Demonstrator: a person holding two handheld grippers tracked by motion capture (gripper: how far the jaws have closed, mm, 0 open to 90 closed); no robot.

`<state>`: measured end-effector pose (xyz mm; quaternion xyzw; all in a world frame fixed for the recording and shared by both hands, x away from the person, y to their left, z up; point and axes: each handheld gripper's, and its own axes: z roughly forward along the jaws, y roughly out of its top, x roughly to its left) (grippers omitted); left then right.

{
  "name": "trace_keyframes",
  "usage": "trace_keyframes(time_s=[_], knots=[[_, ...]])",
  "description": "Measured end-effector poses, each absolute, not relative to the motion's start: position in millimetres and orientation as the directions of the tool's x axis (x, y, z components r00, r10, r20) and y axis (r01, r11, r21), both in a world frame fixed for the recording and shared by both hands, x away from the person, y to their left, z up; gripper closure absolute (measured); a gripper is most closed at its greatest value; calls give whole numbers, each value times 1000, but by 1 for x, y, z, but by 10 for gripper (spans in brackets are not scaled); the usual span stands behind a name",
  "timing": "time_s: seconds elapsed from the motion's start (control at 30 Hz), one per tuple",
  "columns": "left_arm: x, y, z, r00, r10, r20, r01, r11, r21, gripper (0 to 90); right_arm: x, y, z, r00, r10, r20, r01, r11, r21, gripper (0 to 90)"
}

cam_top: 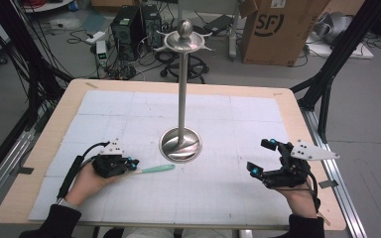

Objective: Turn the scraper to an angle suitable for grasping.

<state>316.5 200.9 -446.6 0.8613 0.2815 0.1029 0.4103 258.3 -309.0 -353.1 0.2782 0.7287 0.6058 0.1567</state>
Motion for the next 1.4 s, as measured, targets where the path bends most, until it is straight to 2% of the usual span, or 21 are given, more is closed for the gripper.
trace_keyframes(time_s=[0.37,0.5,0.9,1.1,1.2,1.4], knots=[[309,200,-444,837,542,-78,411,-528,743,897,263,-306,-352,-806,580,115,211,102,972,40],[305,203,-446,841,528,-118,423,-507,751,897,265,-305,-352,-808,578,114,211,103,972,40],[283,201,-443,852,511,-109,417,-538,733,897,269,-300,-350,-815,568,114,208,103,973,40],[279,196,-441,847,525,-80,391,-515,762,897,271,-297,-350,-819,563,108,204,109,973,40],[273,186,-433,881,462,-101,345,-483,804,896,271,-297,-350,-819,564,108,206,112,972,39],[269,170,-438,910,400,-109,329,-535,778,893,269,-299,-350,-818,563,115,210,106,972,40]])
